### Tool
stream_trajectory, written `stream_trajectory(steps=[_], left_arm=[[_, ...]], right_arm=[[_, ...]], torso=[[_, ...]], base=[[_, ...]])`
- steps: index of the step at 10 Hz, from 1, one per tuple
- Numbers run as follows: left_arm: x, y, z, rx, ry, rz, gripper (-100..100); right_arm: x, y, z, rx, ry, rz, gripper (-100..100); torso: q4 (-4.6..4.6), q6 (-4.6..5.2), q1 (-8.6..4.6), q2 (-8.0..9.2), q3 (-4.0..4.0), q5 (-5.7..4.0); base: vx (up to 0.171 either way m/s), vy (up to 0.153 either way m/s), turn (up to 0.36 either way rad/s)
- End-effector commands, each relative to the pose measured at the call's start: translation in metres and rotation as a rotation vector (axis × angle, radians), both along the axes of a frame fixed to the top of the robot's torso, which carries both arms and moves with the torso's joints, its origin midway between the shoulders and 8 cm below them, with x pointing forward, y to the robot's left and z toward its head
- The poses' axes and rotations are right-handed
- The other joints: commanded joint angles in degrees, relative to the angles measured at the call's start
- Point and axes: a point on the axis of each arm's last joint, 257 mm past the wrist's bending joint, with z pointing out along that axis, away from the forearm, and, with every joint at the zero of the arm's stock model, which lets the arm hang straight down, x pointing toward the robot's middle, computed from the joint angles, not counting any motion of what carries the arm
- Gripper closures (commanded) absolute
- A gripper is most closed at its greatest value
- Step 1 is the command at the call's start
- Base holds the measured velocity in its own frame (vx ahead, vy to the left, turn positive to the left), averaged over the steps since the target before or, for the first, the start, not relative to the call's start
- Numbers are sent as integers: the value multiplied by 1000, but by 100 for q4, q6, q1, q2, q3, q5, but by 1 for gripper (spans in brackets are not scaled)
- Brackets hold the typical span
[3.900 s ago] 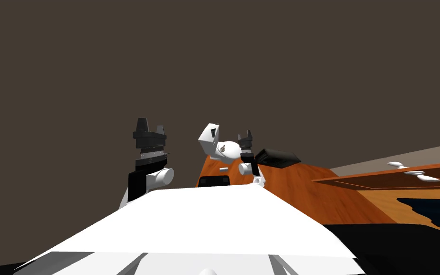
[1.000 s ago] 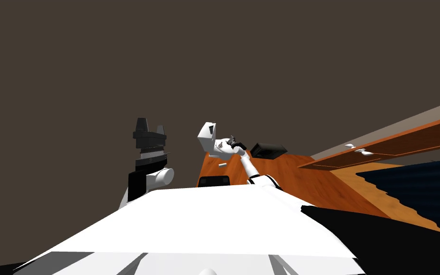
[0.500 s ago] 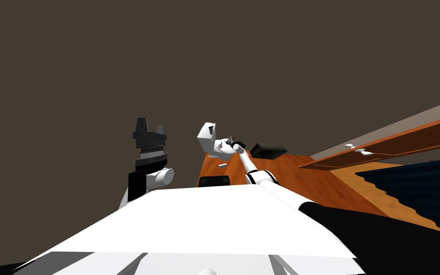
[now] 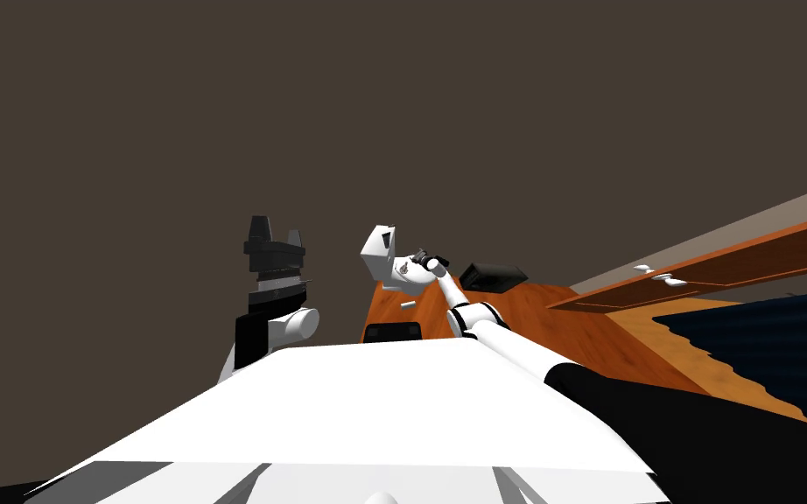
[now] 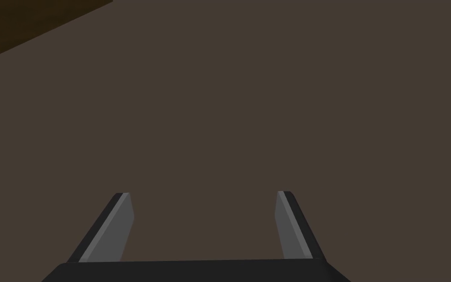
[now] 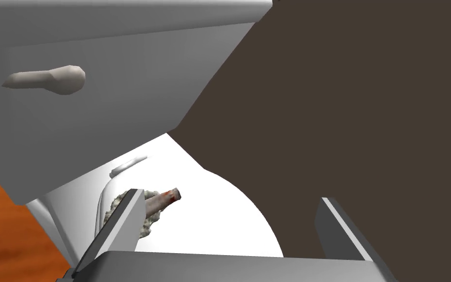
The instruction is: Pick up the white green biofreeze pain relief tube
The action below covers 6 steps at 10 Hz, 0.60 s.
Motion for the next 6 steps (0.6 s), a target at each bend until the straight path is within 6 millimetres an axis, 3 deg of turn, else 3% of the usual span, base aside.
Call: stream_trajectory(steps=[1, 4, 5, 6], left_arm=[[0, 0, 0, 0, 0, 0, 0], [0, 0, 0, 0, 0, 0, 0], [0, 0, 0, 0, 0, 0, 0], [0, 0, 0, 0, 0, 0, 0]], right_arm=[[-1, 5, -9, 32, 34, 2, -100], [6, 27, -3, 130, 88, 29, -100], [3, 26, -10, 129, 102, 25, -100], [5, 39, -6, 179, 125, 40, -100]], torso=[[0, 0, 0, 0, 0, 0], [-2, 1, 2, 0, -1, 0], [-1, 0, -2, -5, -3, -1], [-2, 1, -2, -2, -2, -1]], base=[[42, -4, 1], [55, -5, -2], [53, -9, 6], [61, -4, -2]])
